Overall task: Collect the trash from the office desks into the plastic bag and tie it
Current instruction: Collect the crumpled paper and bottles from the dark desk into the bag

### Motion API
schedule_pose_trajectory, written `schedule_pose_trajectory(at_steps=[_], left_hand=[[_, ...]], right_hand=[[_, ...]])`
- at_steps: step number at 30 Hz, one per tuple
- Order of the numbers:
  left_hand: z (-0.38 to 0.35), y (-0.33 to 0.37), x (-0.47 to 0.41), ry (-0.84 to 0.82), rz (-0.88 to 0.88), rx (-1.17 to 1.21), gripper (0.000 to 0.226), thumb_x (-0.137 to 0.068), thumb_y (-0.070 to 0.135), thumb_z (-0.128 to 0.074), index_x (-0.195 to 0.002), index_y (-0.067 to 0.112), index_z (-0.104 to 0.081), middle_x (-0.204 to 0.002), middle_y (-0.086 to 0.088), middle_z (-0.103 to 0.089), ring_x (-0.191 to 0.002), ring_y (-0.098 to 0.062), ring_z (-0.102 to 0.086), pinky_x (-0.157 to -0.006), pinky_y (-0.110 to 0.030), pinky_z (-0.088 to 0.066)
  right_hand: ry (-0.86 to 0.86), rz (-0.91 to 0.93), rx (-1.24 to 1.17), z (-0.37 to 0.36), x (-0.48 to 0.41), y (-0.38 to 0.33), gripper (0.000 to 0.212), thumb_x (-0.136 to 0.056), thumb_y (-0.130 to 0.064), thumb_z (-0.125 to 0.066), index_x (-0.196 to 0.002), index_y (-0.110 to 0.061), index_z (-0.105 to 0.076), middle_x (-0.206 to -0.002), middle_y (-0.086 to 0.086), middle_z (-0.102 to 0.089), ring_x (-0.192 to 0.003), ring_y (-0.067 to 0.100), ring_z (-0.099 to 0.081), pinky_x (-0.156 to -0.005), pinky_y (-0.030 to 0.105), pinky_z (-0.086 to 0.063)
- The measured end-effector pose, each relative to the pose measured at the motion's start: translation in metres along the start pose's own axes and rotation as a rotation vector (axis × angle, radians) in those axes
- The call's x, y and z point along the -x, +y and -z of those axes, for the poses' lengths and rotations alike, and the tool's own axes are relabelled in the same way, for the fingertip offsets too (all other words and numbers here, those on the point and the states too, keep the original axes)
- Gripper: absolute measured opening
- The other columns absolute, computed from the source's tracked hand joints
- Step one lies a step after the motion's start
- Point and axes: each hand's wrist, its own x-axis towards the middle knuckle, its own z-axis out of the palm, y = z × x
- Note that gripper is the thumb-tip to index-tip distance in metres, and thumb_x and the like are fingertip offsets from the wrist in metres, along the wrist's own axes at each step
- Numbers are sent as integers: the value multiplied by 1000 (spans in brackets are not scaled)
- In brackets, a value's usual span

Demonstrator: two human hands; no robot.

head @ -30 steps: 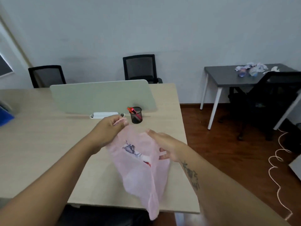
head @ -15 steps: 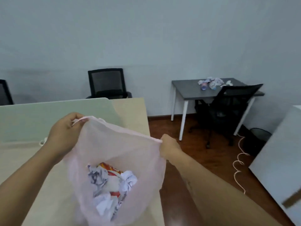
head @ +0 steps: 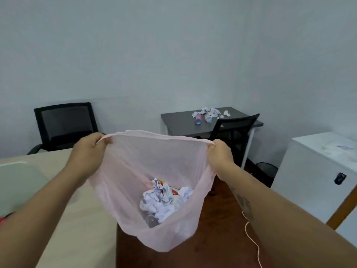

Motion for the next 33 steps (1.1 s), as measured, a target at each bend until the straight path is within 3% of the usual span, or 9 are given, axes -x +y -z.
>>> schedule_pose_trajectory(at_steps=[4, 7, 16, 20, 23, 26, 29, 33], left_hand=[[-81, 20, -39, -41, 43, 19, 26, -99, 30, -52, -83, 22, -69, -87, -10, -66, -82, -31, -59, -65, -35, -42], [-129, 27, -67, -36, 61, 8, 27, -100, 29, -49, -82, 22, -68, -86, -11, -65, -76, -26, -56, -62, -32, -39], [-232, 7, -190, -31, 91, -44, 27, -101, 26, -49, -82, 20, -67, -84, -18, -63, -68, -25, -54, -55, -29, -38], [-273, -9, -280, -52, 57, -31, 25, -101, 23, -51, -83, 17, -68, -83, -21, -63, -65, -24, -51, -52, -24, -37], [-303, -15, -357, -72, 24, -51, 24, -101, 25, -50, -85, 21, -68, -87, -9, -63, -80, -28, -55, -60, -27, -39], [-331, -7, -431, -75, -8, -51, 26, -102, 26, -48, -90, 18, -69, -89, -5, -60, -82, -26, -53, -60, -25, -39], [-361, 7, -503, -44, -80, -52, 26, -102, 28, -48, -92, 16, -70, -93, -6, -61, -83, -25, -52, -63, -32, -35], [-405, 22, -604, 37, -116, -29, 28, -102, 30, -48, -98, 15, -71, -97, -3, -60, -88, -21, -51, -70, -27, -33]], right_hand=[[-5, 41, 44, 28, -79, 31, 24, -94, -7, -33, -73, -14, -42, -76, 5, -49, -62, 18, -40, -52, 30, -28], [-12, 67, 63, 32, -137, 42, 26, -97, -8, -34, -74, -15, -45, -76, 4, -51, -64, 17, -43, -53, 29, -30], [-40, 73, 87, -28, -298, 52, 28, -97, -9, -34, -71, -16, -43, -76, 3, -49, -62, 14, -41, -53, 28, -30], [-39, 59, 107, -61, -377, 39, 24, -96, -11, -33, -84, -6, -54, -84, 8, -57, -70, 21, -50, -61, 34, -38], [-32, 70, 121, -79, -439, 26, 24, -95, -12, -34, -85, -4, -54, -84, 8, -57, -71, 23, -50, -59, 33, -36], [9, 101, 93, -95, -497, 8, 23, -98, -18, -35, -82, -9, -50, -78, 2, -52, -68, 20, -47, -54, 31, -31], [41, 98, 62, -114, -566, -5, 22, -94, -12, -35, -89, -7, -56, -81, 1, -53, -77, 25, -52, -61, 32, -36], [60, 118, -50, -145, -665, -21, 25, -93, -8, -34, -91, -8, -59, -80, -1, -53, -77, 23, -50, -63, 31, -36]])
